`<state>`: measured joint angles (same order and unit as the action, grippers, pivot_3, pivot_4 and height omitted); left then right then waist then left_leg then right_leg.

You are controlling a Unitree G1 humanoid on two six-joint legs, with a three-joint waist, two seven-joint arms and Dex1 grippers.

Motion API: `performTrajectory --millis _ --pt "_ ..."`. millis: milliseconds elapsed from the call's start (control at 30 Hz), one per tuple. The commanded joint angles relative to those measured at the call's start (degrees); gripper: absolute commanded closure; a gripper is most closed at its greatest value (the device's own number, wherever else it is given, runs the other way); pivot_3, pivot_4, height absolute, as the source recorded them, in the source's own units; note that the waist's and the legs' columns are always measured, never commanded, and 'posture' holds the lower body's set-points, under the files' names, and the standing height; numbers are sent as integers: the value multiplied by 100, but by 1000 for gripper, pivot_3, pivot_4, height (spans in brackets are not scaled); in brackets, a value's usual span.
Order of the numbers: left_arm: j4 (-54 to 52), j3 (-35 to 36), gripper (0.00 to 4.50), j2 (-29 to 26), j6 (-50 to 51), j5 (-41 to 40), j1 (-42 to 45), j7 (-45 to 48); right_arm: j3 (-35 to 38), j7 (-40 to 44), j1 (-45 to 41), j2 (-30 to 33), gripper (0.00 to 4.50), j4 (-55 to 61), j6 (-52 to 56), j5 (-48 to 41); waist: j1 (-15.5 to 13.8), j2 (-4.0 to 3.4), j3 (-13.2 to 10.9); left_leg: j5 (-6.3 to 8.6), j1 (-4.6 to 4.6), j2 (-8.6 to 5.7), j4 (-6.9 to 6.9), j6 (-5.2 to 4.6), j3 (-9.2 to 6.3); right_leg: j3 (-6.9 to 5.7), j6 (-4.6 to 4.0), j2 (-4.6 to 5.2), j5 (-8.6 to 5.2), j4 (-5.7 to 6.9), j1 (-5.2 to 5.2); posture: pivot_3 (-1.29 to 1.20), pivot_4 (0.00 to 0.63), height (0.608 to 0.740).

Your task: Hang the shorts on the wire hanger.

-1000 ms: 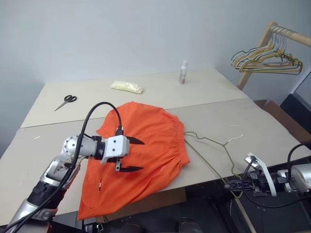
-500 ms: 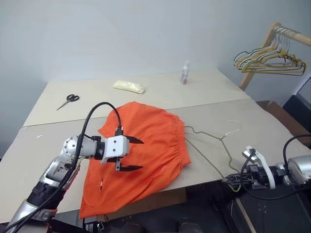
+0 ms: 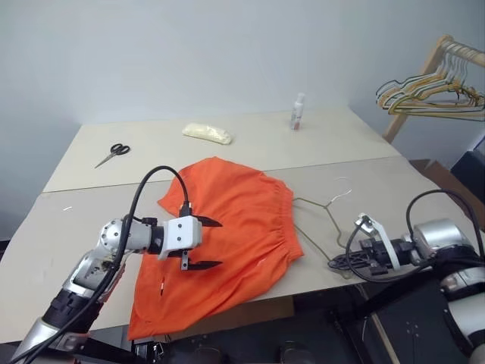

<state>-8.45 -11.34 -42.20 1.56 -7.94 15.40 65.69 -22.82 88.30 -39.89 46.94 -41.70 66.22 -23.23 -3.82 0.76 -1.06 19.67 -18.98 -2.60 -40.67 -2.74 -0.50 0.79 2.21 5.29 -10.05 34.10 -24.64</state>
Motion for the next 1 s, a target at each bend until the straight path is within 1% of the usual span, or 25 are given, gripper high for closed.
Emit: performTrajectory --millis 33,133,233,300,400,567,767,867,933,1000 --pt "-196 46 32 4 -34 23 37 -96 45 225 -501 -174 4500 -306 -109 149 2 0 0 -1 -5 0 0 2 -1 0 0 0 0 2 -7 129 0 740" --pt "-219 22 32 40 -18 18 82 -116 58 145 -733 -361 4500 -626 -122 299 -1 0 1 -7 -29 -2 -1 12 -5 0 -3 0 5 10 -37 131 0 740" --pt "-190 11 32 49 -40 33 116 -119 175 -106 -924 -563 4500 -1065 -212 475 -7 -1 1 -10 -32 -4 -1 17 -10 -3 -3 -1 5 10 -40 130 0 740" --pt "-176 10 32 43 -61 44 119 -117 379 -361 -1053 -678 4500 -1421 -294 555 -6 -1 1 -11 -33 -6 -1 18 -13 -3 -3 0 5 10 -40 130 0 740" --pt "-125 1 32 51 -100 64 135 -108 631 -483 -1168 -756 4500 -1749 -484 613 -5 -2 2 -11 -33 -18 -1 18 -16 -1 -3 8 5 10 -42 124 0 740" --pt "-93 -16 32 77 -147 95 169 -76 1168 -783 -1202 -773 4500 -1793 -987 634 21 -3 2 -11 -34 -22 -1 18 -17 -1 -2 11 6 9 -43 113 0 740" --pt "-43 -34 32 104 -181 106 217 -47 1439 -957 -935 -687 4500 -1172 -1685 780 42 -3 3 -12 -33 -20 -1 20 -18 -1 -1 9 6 15 -43 101 0 740" --pt "-24 -32 32 104 -192 102 235 -32 1632 -1303 -621 -649 4500 -444 -2305 855 56 -3 3 -12 -33 -21 -1 20 -18 -1 -1 10 7 17 -44 96 0 740" --pt "34 -9 32 93 -215 107 274 -33 1725 -1587 -284 -597 4500 241 -2976 984 61 -3 3 -12 -34 -22 -1 20 -19 -1 0 10 7 17 -45 91 0 740" --pt "125 16 32 78 -269 129 328 -38 1753 -1781 -154 -563 4500 635 -3128 1048 77 -4 3 -12 -35 -21 -1 20 -20 -2 0 10 7 18 -45 88 0 740"
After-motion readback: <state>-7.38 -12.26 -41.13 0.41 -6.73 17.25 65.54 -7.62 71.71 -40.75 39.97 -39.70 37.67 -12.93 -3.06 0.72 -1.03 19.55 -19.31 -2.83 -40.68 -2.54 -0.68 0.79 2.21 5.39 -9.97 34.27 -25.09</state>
